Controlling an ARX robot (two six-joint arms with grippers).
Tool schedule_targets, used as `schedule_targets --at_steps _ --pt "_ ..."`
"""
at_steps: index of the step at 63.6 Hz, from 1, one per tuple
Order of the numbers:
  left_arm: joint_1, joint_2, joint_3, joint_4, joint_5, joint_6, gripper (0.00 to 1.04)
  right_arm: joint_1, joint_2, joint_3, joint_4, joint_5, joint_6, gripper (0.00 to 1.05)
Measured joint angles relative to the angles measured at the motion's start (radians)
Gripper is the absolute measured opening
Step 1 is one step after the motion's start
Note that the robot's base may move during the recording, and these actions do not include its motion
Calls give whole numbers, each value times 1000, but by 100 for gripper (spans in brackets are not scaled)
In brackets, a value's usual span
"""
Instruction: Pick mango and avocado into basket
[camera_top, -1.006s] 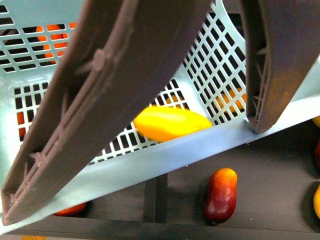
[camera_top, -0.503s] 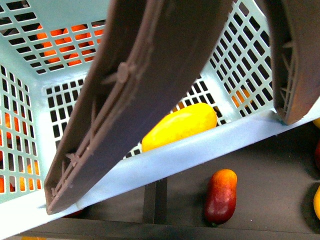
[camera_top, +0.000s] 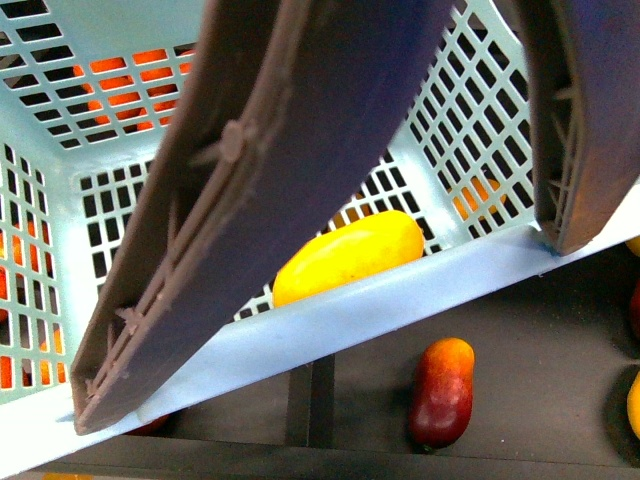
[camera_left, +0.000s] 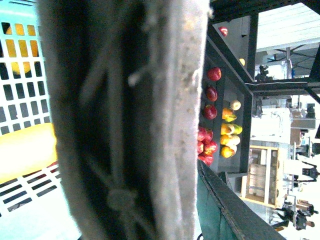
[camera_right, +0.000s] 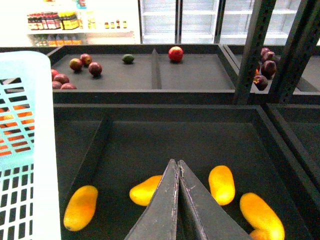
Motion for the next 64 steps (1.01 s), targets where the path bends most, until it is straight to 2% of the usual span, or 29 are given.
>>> schedule_targets --at_steps 4,10,45,64 --pt "0 0 0 0 1 0 26 -43 -29 -12 -17 -62 -3 3" --pt "0 0 0 0 2 0 26 -84 -47 -17 -23 -72 -2 18" --pt "-6 0 0 0 4 2 26 -91 -53 -17 -24 -77 -2 97" --pt "-5 0 2 0 4 2 25 -91 -53 -18 -24 -79 -2 96"
